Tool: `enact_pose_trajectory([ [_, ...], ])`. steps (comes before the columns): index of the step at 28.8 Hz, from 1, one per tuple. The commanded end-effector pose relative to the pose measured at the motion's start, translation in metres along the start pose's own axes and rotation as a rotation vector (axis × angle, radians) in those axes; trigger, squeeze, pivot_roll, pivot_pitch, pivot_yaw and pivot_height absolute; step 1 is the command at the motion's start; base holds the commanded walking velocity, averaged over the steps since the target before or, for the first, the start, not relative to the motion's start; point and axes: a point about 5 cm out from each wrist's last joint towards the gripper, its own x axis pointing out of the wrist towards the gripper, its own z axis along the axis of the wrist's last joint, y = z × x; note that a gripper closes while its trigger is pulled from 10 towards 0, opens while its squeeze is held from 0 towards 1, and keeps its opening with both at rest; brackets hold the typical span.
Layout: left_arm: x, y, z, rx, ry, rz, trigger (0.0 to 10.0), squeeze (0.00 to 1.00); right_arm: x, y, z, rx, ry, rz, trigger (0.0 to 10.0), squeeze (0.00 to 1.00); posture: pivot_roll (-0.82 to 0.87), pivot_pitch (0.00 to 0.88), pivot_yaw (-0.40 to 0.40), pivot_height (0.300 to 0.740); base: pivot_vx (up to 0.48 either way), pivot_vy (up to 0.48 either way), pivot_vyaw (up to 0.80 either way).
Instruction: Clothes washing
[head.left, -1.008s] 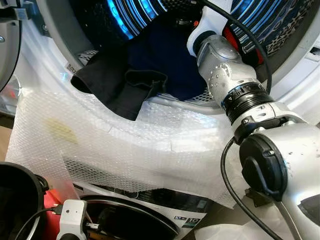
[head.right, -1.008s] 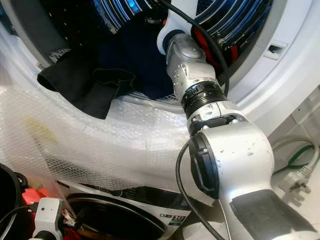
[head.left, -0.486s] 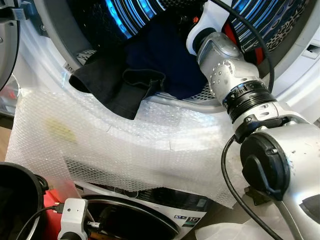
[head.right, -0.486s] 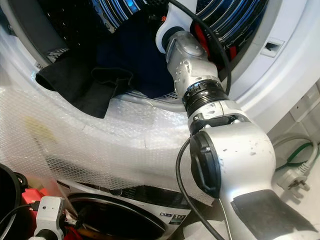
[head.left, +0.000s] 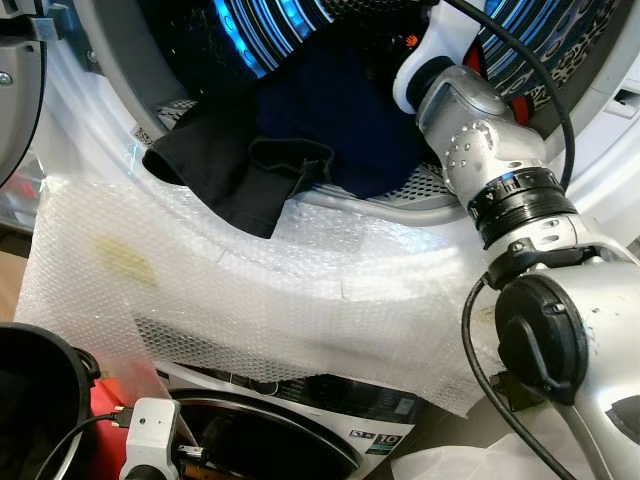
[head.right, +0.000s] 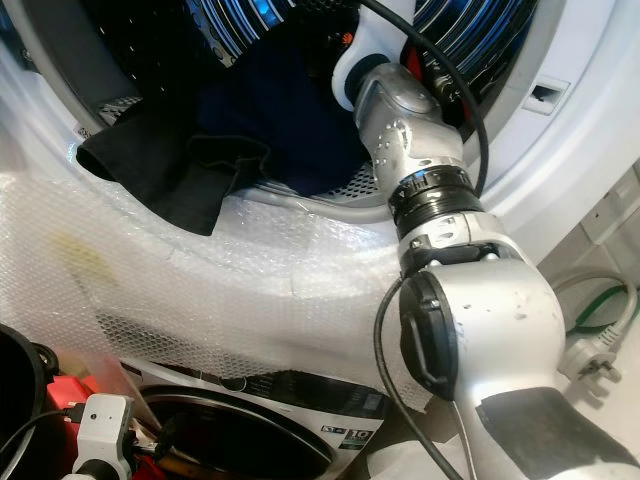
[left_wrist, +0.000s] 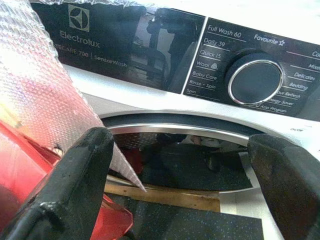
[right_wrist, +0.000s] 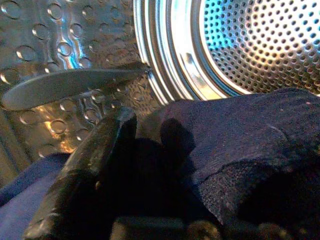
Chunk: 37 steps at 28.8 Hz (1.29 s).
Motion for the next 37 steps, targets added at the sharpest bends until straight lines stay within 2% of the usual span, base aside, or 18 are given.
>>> enact_pose_trajectory([
  [1, 0.001, -0.004, -0.005, 0.015, 0.015, -0.013, 10.0, 0.0, -0.009, -0.022, 0.009, 0.01, -0.023, -0.048, 10.0, 0.0, 0.14, 0.062, -0.159, 0.74, 0.0, 0.0, 0.0],
  [3, 0.002, -0.005, -0.006, 0.016, 0.018, -0.016, 10.0, 0.0, -0.013, -0.024, 0.011, 0.04, -0.031, -0.03, 10.0, 0.0, 0.13, 0.06, -0.158, 0.74, 0.0, 0.0, 0.0],
  [5, 0.002, -0.006, -0.007, 0.016, 0.021, -0.021, 10.0, 0.0, -0.018, -0.014, 0.012, 0.08, -0.041, 0.075, 10.0, 0.0, 0.13, 0.055, -0.156, 0.74, 0.0, 0.0, 0.0],
  [6, 0.002, -0.006, -0.007, 0.016, 0.021, -0.021, 10.0, 0.0, -0.018, -0.014, 0.012, 0.08, -0.041, 0.075, 10.0, 0.0, 0.13, 0.055, -0.156, 0.74, 0.0, 0.0, 0.0],
  [8, 0.002, -0.007, -0.008, 0.016, 0.023, -0.024, 10.0, 0.0, -0.033, 0.01, 0.01, 0.088, -0.04, 0.255, 10.0, 0.0, 0.13, 0.051, -0.158, 0.74, 0.0, 0.0, 0.0],
  [9, 0.003, -0.007, -0.008, 0.015, 0.023, -0.025, 10.0, 0.0, -0.036, 0.013, 0.008, 0.084, -0.039, 0.274, 10.0, 0.0, 0.13, 0.051, -0.158, 0.74, 0.0, 0.0, 0.0],
  [13, 0.004, -0.008, -0.008, 0.014, 0.023, -0.027, 10.0, 0.0, -0.04, 0.017, 0.003, 0.081, -0.023, 0.281, 10.0, 0.0, 0.12, 0.05, -0.162, 0.74, 0.0, 0.0, 0.0],
  [16, 0.005, -0.009, -0.008, 0.011, 0.023, -0.024, 10.0, 0.0, -0.045, 0.008, 0.005, 0.109, -0.016, 0.185, 10.0, 0.0, 0.12, 0.058, -0.166, 0.74, 0.0, 0.0, 0.0],
  [18, 0.004, -0.009, -0.009, 0.007, 0.025, -0.018, 10.0, 0.0, -0.053, 0.01, 0.01, 0.135, -0.019, 0.17, 10.0, 0.0, 0.11, 0.063, -0.172, 0.74, 0.0, 0.0, 0.0],
  [20, 0.004, -0.008, -0.01, 0.003, 0.026, -0.009, 10.0, 0.0, -0.064, 0.02, 0.012, 0.143, -0.013, 0.226, 10.0, 0.0, 0.11, 0.065, -0.172, 0.74, 0.0, 0.0, 0.0],
  [21, 0.004, -0.008, -0.011, 0.001, 0.028, -0.001, 10.0, 0.0, -0.075, 0.03, 0.01, 0.164, 0.006, 0.278, 10.0, 0.0, 0.1, 0.067, -0.175, 0.74, 0.0, 0.0, 0.0],
  [22, 0.004, -0.008, -0.011, 0.001, 0.028, -0.001, 10.0, 0.0, -0.075, 0.03, 0.01, 0.164, 0.006, 0.278, 10.0, 0.0, 0.1, 0.067, -0.175, 0.74, 0.0, 0.0, 0.0],
  [25, 0.006, -0.008, -0.012, -0.002, 0.033, 0.004, 10.0, 0.0, -0.094, 0.045, -0.002, 0.201, 0.051, 0.36, 10.0, 0.0, 0.09, 0.072, -0.181, 0.74, 0.0, 0.0, 0.0],
  [29, 0.007, -0.01, -0.012, -0.004, 0.034, 0.001, 10.0, 0.0, -0.105, 0.05, -0.008, 0.222, 0.076, 0.403, 10.0, 0.0, 0.09, 0.072, -0.181, 0.74, 0.0, 0.0, 0.0],
  [31, 0.008, -0.011, -0.013, -0.008, 0.035, -0.001, 10.0, 0.0, -0.123, 0.057, -0.013, 0.199, 0.094, 0.507, 10.0, 0.0, 0.07, 0.08, -0.186, 0.74, 0.0, 0.0, 0.0],
  [35, 0.008, -0.012, -0.013, -0.009, 0.035, -0.002, 10.0, 0.0, -0.136, 0.059, -0.017, 0.168, 0.116, 0.559, 10.0, 0.0, 0.06, 0.082, -0.188, 0.74, 0.0, 0.0, 0.0],
  [37, 0.01, -0.014, -0.014, -0.01, 0.036, -0.004, 10.0, 0.0, -0.151, 0.057, -0.026, 0.159, 0.167, 0.592, 10.0, 0.0, 0.05, 0.081, -0.189, 0.74, 0.0, 0.0, 0.0],
])
